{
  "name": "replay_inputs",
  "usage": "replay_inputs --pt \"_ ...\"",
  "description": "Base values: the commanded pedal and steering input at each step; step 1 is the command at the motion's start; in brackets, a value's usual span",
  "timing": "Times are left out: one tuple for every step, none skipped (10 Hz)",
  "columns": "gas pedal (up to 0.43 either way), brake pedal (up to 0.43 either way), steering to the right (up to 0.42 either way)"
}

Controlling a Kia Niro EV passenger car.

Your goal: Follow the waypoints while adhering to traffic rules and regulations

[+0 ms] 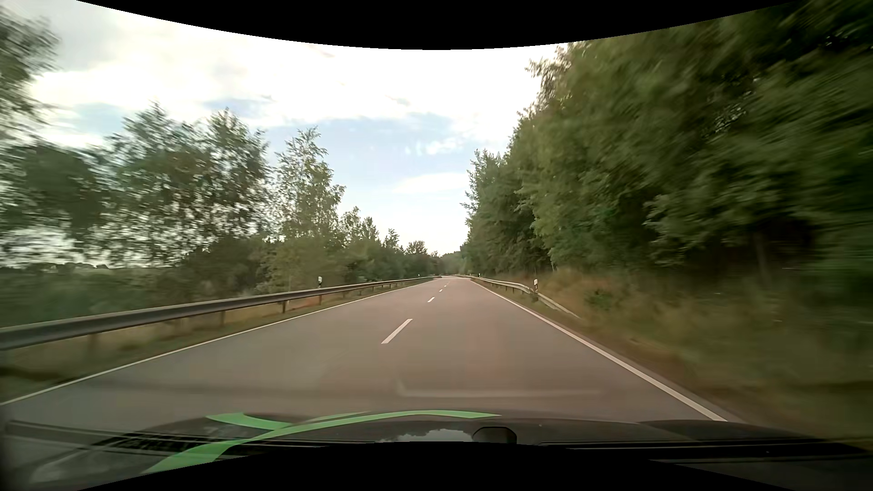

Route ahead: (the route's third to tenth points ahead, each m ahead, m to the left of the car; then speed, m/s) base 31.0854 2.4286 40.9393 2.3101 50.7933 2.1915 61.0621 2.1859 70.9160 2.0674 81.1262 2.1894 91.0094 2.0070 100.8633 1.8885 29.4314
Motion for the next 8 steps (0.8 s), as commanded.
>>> replay_inputs --pt "0.319 0.000 -0.001" --pt "0.319 0.000 -0.001" --pt "0.331 0.000 -0.001" --pt "0.331 0.000 -0.001" --pt "0.331 0.000 -0.001" --pt "0.339 0.000 -0.001" --pt "0.339 0.000 -0.002" --pt "0.339 0.000 -0.002"
